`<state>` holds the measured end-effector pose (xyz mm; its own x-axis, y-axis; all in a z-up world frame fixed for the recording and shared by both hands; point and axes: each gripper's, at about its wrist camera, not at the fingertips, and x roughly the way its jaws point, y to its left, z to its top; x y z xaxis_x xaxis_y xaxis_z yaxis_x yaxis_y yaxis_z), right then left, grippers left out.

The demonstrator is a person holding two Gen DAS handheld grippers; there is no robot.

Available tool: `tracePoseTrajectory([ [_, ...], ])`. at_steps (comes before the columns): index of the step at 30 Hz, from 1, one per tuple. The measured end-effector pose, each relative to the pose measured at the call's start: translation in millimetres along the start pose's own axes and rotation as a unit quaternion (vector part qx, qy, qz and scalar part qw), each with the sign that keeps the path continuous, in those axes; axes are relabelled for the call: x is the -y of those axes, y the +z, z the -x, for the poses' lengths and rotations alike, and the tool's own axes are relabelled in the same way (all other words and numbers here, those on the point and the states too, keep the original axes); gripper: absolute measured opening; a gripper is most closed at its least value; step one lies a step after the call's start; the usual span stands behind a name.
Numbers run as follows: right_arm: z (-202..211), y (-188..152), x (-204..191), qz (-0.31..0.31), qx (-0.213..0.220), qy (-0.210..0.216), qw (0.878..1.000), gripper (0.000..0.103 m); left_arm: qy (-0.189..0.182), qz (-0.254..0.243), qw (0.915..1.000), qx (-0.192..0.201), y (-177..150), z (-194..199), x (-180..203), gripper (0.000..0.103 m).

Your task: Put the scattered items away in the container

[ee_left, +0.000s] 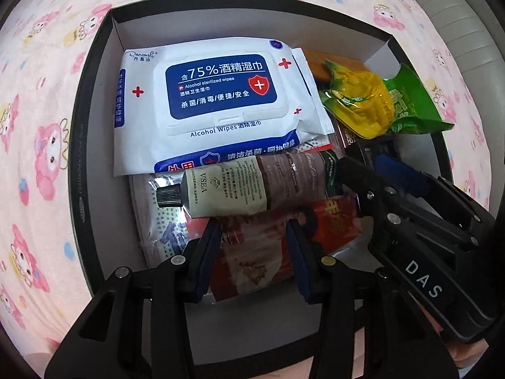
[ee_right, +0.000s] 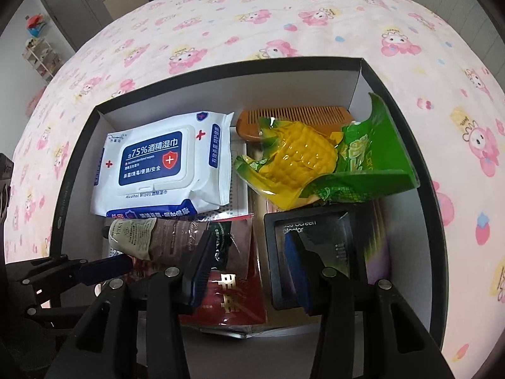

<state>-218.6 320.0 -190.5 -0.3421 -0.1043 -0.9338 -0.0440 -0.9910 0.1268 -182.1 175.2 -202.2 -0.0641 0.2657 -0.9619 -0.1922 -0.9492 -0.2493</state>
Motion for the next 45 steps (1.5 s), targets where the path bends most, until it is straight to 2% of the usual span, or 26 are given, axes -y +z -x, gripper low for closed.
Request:
tracePoseTrajectory([
  [6, 2, 0, 1, -0.001, 0.004, 0.006, 1.000, 0.041, -0.020, -0.009, 0.9997, 0.009, -12, 7, -2, 0.043],
  [10, 6, 1, 5, -0.020, 0.011, 0.006, 1.000, 0.042, -0.033, -0.017, 0.9977, 0.057, -23, 34, -6, 0.047],
  [11, 11, 1, 5, -0.023, 0.020, 0.001, 1.000, 0.042, -0.034, -0.013, 0.9967, 0.073, -25, 43, -9, 0.050],
  [13, 25, 0, 3, -0.022, 0.044, 0.000, 0.999, 0.047, -0.035, -0.004, 0.9936, 0.108, -30, 62, -14, 0.067],
  [15, 38, -1, 0, -0.024, 0.065, -0.004, 0.998, 0.052, -0.016, 0.013, 0.9881, 0.153, -33, 83, -24, 0.070],
  [17, 54, -1, -4, -0.029, 0.092, -0.019, 0.995, 0.060, -0.003, 0.021, 0.9826, 0.185, -14, 89, -42, 0.072],
  [19, 66, 1, -12, -0.025, 0.112, -0.022, 0.993, 0.065, 0.004, 0.029, 0.9762, 0.215, 7, 93, -50, 0.084],
  [21, 77, 4, -20, -0.019, 0.127, -0.022, 0.992, 0.066, 0.006, 0.038, 0.9696, 0.242, 11, 110, -58, 0.089],
  [23, 85, 6, -29, -0.020, 0.136, -0.021, 0.990, 0.067, 0.012, 0.045, 0.9665, 0.252, 36, 117, -54, 0.094],
  [28, 101, 4, -60, -0.012, 0.144, -0.020, 0.989, 0.068, 0.031, 0.057, 0.9583, 0.278, 29, 154, -70, 0.095],
  [30, 108, 1, -77, 0.002, 0.149, -0.036, 0.988, 0.072, 0.040, 0.058, 0.9530, 0.295, 21, 172, -77, 0.095],
  [31, 113, -1, -86, 0.009, 0.153, -0.046, 0.987, 0.078, 0.044, 0.059, 0.9503, 0.302, 18, 180, -80, 0.095],
  [34, 132, -7, -106, 0.022, 0.169, -0.063, 0.983, 0.080, 0.053, 0.059, 0.9416, 0.327, 6, 204, -88, 0.099],
  [39, 163, -15, -129, 0.028, 0.191, -0.054, 0.980, 0.081, 0.064, 0.053, 0.9297, 0.359, -16, 241, -98, 0.102],
  [45, 195, -33, -146, 0.025, 0.213, -0.042, 0.976, 0.081, 0.086, 0.040, 0.9229, 0.373, -46, 269, -99, 0.102],
])
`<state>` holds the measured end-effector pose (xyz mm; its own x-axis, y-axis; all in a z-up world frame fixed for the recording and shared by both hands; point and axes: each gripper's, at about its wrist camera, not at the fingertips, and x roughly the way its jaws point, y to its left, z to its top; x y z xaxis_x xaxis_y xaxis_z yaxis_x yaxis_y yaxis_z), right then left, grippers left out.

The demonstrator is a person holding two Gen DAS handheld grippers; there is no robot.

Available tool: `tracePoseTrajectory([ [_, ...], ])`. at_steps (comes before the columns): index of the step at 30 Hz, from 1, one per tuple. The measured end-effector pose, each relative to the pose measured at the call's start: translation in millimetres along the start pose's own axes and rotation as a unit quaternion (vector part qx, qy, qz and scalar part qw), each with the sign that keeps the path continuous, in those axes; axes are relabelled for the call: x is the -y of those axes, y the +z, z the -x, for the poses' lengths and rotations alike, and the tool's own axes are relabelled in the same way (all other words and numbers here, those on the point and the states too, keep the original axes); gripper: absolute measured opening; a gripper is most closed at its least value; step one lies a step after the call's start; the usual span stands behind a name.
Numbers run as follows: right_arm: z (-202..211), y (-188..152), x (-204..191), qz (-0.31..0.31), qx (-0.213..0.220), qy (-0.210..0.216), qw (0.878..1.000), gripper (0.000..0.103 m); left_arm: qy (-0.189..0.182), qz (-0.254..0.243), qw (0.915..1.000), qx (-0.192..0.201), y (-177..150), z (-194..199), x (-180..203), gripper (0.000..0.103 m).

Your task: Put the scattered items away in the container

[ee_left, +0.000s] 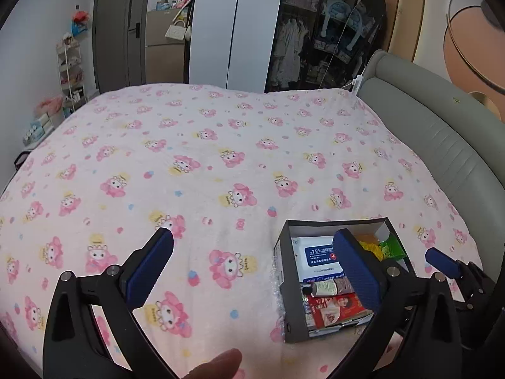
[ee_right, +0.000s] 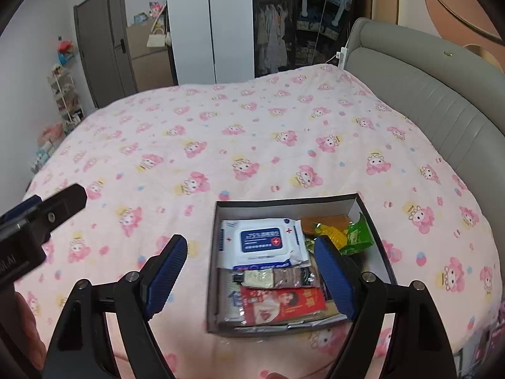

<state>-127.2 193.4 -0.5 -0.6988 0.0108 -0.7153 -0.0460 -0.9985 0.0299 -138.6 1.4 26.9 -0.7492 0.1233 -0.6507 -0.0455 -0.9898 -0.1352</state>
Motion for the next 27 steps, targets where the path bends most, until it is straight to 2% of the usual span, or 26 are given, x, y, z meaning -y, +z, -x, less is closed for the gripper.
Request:
tracePoseTrajectory([
  [15, 94, -68, -20, 0.027, 0.059, -0.006, 0.998, 0.082, 0.012, -0.008, 0.9996, 0.024, -78, 94, -8, 0.102],
  [21, 107, -90, -17, 0.018, 0.061, -0.004, 0.998, 0.082, 0.020, -0.019, 0.9994, 0.018, -106, 109, -3, 0.102],
  [27, 117, -101, -13, 0.013, 0.063, 0.000, 0.998, 0.082, 0.018, -0.021, 0.9995, 0.012, -121, 117, -1, 0.102],
])
